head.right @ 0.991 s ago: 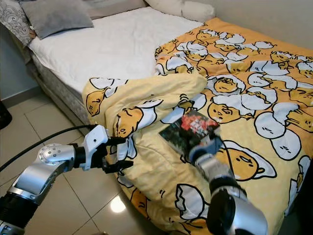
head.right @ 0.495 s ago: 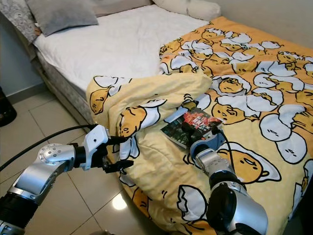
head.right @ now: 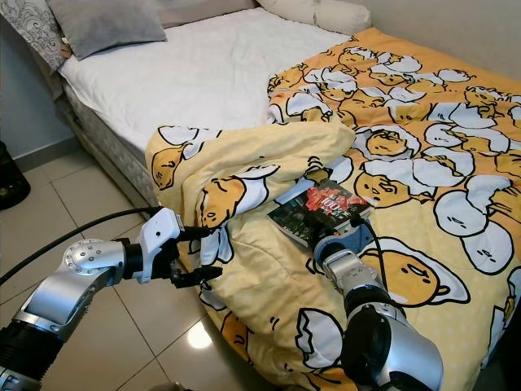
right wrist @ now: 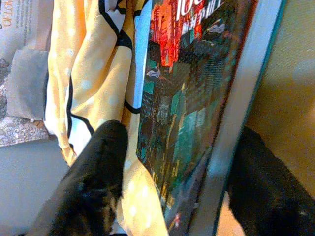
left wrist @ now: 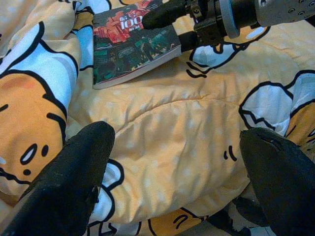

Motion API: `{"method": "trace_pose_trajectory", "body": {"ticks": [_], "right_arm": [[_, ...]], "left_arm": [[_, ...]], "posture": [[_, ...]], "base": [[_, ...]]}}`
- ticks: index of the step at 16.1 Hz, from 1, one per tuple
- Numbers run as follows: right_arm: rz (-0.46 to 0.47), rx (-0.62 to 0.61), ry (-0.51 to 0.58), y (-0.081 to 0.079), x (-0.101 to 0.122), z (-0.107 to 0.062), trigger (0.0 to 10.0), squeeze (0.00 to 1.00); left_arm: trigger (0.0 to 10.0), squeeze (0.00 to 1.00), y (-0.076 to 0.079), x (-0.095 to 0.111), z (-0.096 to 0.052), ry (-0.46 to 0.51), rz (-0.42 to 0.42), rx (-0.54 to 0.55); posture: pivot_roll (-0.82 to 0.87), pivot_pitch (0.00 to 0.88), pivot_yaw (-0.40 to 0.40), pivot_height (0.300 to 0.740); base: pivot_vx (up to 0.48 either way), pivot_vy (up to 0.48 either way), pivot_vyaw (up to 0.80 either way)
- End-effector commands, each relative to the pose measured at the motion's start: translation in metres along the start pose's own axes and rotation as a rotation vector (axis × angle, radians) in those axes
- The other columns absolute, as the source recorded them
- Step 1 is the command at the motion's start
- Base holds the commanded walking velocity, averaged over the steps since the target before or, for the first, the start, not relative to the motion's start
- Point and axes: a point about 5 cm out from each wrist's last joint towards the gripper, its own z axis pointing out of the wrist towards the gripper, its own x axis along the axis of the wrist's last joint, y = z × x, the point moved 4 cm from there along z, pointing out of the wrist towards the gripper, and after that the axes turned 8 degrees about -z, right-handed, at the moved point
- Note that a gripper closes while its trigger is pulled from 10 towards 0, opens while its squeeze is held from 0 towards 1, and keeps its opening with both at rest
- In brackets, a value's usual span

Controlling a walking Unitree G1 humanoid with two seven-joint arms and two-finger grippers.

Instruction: Clean up the room

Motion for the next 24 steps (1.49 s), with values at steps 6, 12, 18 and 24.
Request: {"method": "trace_pose_trajectory", "body": {"ticks": [6,12,18,24], "right_arm": [[-0.041,0.000,0.014,-0.008,0.005,0.003,0.0,0.00],[-0.026,-0.004,0.053,-0.009,0.009,0.003,0.0,0.00],[-0.076,0.007,0.027,-0.012,0.008,0.004,0.0,0.00],[-0.326,0.093,0.185,-0.022,0.045,-0.005,0.0,0.00]], "left_arm": [[10.0,0.27,-0.003,-0.001,0.000,-0.010,0.003,0.012],[10.0,0.28,-0.003,-0.001,0.002,-0.007,0.005,0.013],[10.0,0.28,-0.004,0.000,0.004,-0.005,0.004,0.020],[10.0,0.28,-0.017,0.014,-0.009,0.145,-0.032,0.231]], "posture": [[0.05,0.000,-0.012,0.740],[0.04,0.000,-0.009,0.740],[0.04,0.000,-0.011,0.740],[0.03,0.000,-0.017,0.740]], "base": [[0.000,0.000,0.00],[0.000,0.000,0.00],[0.000,0.000,0.00],[0.000,0.000,0.00]]}}
